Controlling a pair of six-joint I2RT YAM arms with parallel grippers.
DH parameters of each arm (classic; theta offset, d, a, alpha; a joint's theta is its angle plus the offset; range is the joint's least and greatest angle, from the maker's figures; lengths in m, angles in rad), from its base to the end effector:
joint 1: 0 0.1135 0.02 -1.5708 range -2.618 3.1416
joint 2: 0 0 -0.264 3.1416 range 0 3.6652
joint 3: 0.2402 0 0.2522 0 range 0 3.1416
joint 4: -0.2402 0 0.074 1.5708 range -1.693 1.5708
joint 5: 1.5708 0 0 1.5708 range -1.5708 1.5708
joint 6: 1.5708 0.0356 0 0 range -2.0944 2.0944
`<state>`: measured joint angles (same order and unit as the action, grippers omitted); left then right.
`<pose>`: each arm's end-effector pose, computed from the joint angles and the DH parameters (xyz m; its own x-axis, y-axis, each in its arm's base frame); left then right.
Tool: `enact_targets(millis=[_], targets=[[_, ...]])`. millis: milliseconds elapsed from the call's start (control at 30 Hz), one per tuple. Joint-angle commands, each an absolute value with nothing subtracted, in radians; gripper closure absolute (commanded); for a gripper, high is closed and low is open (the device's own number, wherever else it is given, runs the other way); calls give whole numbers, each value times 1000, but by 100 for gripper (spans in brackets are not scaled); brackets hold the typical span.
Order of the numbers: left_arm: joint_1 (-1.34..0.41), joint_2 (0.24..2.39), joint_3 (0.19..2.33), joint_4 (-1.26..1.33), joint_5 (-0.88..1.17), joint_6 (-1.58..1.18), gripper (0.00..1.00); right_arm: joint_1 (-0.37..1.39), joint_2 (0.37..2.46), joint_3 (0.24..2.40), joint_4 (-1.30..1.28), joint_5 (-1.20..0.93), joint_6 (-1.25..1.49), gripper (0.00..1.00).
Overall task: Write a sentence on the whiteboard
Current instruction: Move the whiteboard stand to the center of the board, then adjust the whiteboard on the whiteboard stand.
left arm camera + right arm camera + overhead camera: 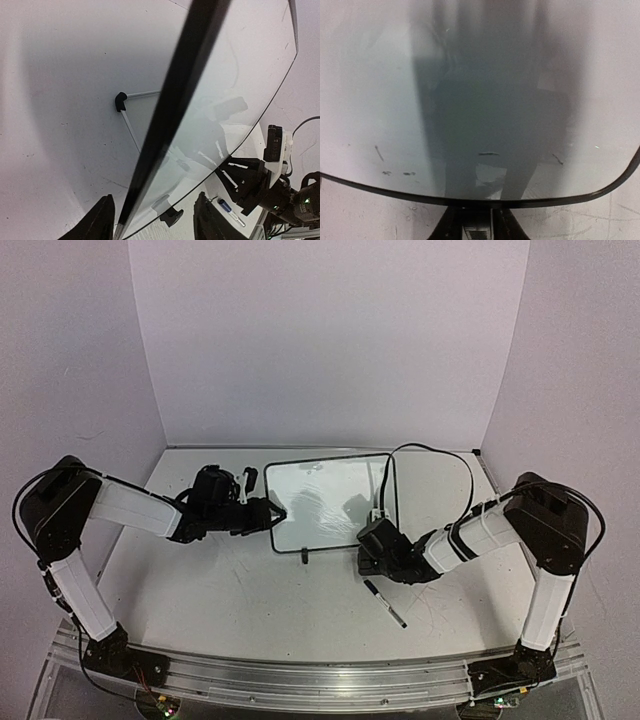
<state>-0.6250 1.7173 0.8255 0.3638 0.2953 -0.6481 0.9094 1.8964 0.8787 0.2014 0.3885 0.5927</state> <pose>0.2797 -0.2146 0.1673 -0.7867 -0.1446 -0.6002 0.3622 0.6792 -0.6384 0.2302 0.2738 0.1088 -0.6901 -0.0450 -0.7223 -0.2236 0.9625 0.1537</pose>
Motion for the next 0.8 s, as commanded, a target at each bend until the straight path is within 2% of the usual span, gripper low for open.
enact_targets(millis=[0,100,367,433,500,633,767], targets=[[-623,1601,822,305,250,-607,40,930,1809,880,177,363,586,68],[-623,1552,824,248,218,-580,35,935,1737,862,135,339,579,59],[-623,1511,816,191,211,-577,25,934,1566,841,-82,240,423,14],[-623,1493,813,171,203,-579,23,920,1498,803,-115,134,364,2],[-623,1481,822,146,197,-578,23,898,1471,807,-180,-7,320,2],[-623,1461,812,140,213,-583,21,897,1447,829,-315,-129,303,2],[-623,1498,818,140,211,-579,22,864,1371,799,-317,28,360,2]])
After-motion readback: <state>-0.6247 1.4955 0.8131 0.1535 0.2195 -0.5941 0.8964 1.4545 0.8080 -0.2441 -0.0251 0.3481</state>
